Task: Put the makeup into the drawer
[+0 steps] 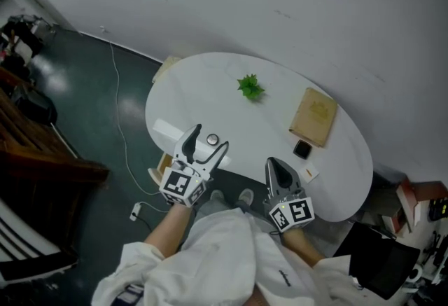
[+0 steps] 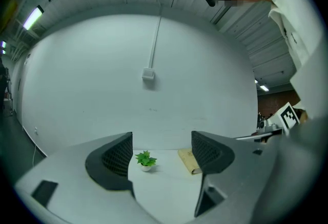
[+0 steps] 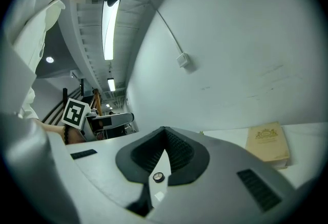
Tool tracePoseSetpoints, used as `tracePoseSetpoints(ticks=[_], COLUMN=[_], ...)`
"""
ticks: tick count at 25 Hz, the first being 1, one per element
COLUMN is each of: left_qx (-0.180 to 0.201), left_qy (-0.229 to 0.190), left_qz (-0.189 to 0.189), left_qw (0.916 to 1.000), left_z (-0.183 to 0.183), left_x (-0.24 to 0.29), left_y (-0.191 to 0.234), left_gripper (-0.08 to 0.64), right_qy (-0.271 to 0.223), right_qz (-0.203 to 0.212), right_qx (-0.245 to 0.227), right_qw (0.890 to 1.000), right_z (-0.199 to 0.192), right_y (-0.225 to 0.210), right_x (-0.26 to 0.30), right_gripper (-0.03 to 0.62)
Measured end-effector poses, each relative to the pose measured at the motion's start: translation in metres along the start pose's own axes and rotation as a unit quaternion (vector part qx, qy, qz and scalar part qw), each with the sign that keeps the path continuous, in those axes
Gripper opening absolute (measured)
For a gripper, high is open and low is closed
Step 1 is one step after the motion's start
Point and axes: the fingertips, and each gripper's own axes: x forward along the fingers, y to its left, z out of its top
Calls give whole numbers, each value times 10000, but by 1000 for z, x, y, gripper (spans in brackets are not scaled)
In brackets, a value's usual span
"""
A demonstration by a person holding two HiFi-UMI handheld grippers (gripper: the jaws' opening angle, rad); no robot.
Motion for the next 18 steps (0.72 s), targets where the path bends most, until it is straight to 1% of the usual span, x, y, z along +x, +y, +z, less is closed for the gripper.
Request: tracePoseSetpoints(ticks=[4,9,14,18], left_qx=[90,174,298,241], left_qy=[30,265,557,730], left_qz=[36,65,-6,-12], left_qw=[9999,9995,9980,9970], left_z=[-1,-10,-34,-57], left_x=[2,2,9,7], left_y=[9,25,37,48], left_gripper=[350,350,350,350], right_qy=[89,202,436,668], right_qz=[113,13,-77,-88], right_qx=[-1,-12,-24,25], right_qw=[9999,9998,9990,9977], right_z=[-3,-12,-32,-54], right_y=[5,9,9,15], right_x=[17,40,67,84], right_gripper=[17,17,17,17])
